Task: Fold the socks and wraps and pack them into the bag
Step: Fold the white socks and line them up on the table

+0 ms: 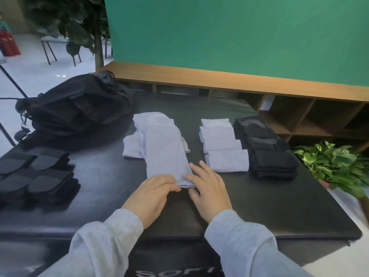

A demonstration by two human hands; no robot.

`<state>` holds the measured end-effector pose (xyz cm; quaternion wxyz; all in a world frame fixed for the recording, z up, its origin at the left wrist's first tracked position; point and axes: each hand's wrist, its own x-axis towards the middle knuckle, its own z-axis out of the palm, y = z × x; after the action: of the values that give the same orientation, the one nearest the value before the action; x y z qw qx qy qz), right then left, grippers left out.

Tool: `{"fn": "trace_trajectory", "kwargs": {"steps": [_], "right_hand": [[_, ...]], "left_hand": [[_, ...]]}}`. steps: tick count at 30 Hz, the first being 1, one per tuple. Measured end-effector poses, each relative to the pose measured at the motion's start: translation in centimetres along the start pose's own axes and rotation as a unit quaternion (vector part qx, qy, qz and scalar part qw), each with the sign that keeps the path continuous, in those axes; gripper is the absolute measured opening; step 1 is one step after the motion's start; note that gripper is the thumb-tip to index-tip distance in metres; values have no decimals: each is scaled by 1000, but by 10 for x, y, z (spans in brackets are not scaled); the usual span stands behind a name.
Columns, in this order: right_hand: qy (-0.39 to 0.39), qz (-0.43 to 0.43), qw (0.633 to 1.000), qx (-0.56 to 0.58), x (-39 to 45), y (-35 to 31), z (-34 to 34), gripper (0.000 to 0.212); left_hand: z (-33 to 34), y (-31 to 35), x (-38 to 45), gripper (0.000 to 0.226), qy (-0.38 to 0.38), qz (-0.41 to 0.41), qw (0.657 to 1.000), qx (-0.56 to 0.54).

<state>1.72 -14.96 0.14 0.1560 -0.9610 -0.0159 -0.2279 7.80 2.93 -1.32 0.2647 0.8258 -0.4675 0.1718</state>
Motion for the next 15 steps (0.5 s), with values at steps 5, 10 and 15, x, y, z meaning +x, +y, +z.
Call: {"fn": "trace_trajectory", "kwargs": {"steps": [5,10,15], "right_hand": [[-71,3,996,55,-3,-7,-10,22],[-109,12,992,54,-4,-17,-20,19],[-118,66,987,87,-6,-18,-20,24]], "left_hand": [[-11,11,-12,35,1,-74,995,-65],[-18,21,-15,35,18,-259,962,-79],[-21,21,-16,11,-6,-285,954,-90]]}}
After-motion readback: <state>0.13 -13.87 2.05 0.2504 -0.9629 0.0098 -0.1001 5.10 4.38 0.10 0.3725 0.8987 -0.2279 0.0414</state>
